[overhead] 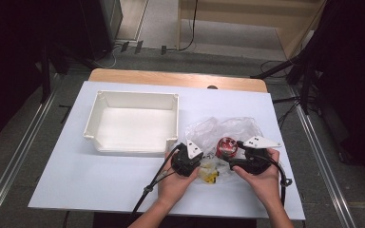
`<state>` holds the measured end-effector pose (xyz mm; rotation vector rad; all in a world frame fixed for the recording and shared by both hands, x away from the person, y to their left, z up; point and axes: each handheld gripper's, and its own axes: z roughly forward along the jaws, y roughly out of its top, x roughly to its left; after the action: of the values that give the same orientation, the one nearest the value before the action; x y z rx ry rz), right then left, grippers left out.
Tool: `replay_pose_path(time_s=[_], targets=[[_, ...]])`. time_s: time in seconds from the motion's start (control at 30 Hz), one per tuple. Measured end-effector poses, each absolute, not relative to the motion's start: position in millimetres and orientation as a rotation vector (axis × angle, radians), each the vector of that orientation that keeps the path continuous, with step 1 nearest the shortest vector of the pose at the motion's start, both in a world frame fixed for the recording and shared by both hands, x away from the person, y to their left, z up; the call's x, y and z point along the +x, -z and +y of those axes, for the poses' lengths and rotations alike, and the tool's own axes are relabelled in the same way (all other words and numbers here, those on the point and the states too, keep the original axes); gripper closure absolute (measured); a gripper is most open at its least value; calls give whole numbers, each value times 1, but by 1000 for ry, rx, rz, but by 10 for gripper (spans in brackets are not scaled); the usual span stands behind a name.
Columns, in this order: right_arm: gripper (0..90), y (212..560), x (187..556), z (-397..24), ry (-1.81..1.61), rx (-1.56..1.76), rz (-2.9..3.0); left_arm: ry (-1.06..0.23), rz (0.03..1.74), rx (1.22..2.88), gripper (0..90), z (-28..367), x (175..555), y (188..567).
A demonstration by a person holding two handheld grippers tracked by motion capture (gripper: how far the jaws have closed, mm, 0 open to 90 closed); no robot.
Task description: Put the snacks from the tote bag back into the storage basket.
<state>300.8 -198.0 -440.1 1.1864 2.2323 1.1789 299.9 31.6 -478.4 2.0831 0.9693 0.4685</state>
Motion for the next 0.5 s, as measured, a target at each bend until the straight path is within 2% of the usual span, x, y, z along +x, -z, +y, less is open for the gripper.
replay_pose_path(time_s=[0.5], targets=[[216,448,315,-185,-1115,1243,2269,-473,960,2098,817,31,300,478]])
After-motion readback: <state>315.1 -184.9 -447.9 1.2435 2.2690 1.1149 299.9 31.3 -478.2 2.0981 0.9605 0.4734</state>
